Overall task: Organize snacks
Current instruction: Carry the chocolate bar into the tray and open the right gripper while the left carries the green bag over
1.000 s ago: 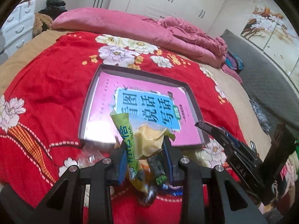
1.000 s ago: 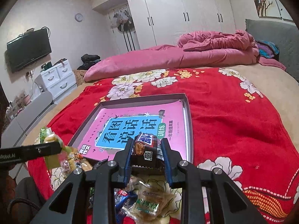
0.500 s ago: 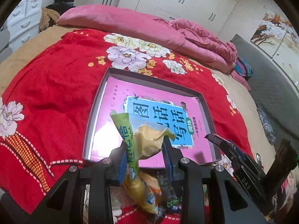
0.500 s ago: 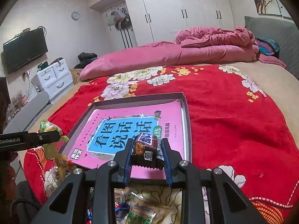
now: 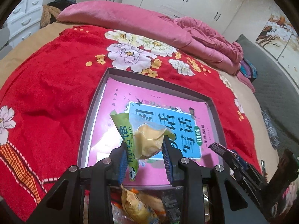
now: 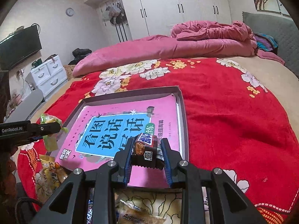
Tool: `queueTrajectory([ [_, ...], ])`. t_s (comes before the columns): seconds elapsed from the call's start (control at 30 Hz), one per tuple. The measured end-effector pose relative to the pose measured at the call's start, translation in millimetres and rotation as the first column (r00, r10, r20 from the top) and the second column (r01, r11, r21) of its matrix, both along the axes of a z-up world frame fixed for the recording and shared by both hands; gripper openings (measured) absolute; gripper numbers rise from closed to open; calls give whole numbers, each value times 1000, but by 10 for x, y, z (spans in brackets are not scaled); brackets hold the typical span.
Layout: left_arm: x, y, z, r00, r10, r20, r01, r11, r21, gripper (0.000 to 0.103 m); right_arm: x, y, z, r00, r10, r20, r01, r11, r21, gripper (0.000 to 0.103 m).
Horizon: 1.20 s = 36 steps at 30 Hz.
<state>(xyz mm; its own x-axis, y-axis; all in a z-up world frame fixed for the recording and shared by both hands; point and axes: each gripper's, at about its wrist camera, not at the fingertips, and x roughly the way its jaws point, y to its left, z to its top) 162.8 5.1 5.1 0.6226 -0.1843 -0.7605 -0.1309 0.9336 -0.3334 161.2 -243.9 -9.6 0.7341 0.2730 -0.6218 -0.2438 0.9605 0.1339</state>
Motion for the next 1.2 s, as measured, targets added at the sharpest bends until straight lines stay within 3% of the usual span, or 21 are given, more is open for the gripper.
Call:
queueTrajectory([
  [0.47, 211, -29, -345, 996, 2, -88, 3, 998, 57, 34, 192, 48, -130, 1000, -16, -10, 16, 999, -34, 29],
  [1.2, 300, -90, -463, 992, -8, -129, 19, 997, 81, 34, 227, 114, -358, 996, 6, -88, -14, 995, -97, 29],
])
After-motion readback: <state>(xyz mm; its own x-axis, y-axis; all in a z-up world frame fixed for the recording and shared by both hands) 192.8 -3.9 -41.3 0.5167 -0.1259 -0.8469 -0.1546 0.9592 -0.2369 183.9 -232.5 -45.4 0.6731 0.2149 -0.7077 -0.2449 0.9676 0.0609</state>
